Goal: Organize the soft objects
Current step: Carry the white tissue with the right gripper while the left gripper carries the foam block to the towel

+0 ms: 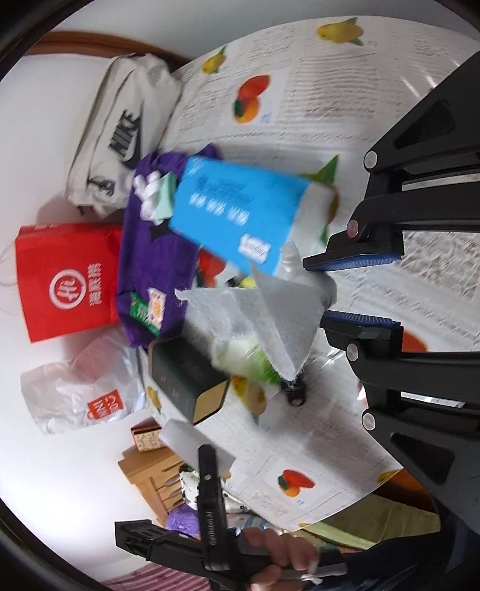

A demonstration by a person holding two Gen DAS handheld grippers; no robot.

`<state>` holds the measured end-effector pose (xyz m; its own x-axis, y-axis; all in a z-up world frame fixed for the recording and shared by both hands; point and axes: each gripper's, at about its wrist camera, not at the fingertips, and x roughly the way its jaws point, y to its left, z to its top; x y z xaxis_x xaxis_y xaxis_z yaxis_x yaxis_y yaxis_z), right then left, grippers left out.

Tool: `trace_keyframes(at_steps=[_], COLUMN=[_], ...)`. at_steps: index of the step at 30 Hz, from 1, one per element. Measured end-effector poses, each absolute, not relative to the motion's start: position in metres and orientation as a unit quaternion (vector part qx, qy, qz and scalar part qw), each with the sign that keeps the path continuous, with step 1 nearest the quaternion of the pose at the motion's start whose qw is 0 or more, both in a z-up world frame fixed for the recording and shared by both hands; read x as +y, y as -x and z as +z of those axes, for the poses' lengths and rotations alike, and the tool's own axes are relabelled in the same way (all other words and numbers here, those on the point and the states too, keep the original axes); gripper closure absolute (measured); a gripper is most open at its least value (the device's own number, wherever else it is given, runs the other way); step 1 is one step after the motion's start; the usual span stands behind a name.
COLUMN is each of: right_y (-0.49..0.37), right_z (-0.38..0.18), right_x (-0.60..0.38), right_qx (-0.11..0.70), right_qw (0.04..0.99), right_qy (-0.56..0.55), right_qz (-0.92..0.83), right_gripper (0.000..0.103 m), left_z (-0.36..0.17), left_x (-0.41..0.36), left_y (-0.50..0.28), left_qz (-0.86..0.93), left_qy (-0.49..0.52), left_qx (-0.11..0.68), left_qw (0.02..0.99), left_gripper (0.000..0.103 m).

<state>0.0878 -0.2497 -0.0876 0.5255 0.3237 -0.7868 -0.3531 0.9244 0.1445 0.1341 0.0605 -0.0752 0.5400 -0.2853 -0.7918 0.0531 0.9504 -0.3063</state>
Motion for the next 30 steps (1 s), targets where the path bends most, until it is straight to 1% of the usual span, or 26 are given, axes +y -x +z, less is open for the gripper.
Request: trace_keyframes(at_steps=[11, 17, 30], right_y=[-0.091, -0.097, -0.099], right_z=[-0.117, -0.126, -0.129], right_x=[-0.273, -0.273, -0.269], right_qx=[0.474, 0.478, 0.49], right_qw=[0.865, 0.861, 0.851], right_qy=[0.0, -0.007, 0.002], right_qz=[0.167, 0.175, 0.188], right_gripper=[0.082, 0.082, 0.082], left_z=[-0.103, -0.122, -0.124], left_x=[0.072, 0.063, 0.055], left_y=[-0.137, -0.137, -0.143], left_qz=[-0.064, -0.066, -0.057], left_qy=[0.112, 0.115, 0.102], left_qx=[0.5, 0.519, 0.534], left_qw=[0.856, 0.845, 0.837], left_gripper=[0.052, 0.052, 0.052])
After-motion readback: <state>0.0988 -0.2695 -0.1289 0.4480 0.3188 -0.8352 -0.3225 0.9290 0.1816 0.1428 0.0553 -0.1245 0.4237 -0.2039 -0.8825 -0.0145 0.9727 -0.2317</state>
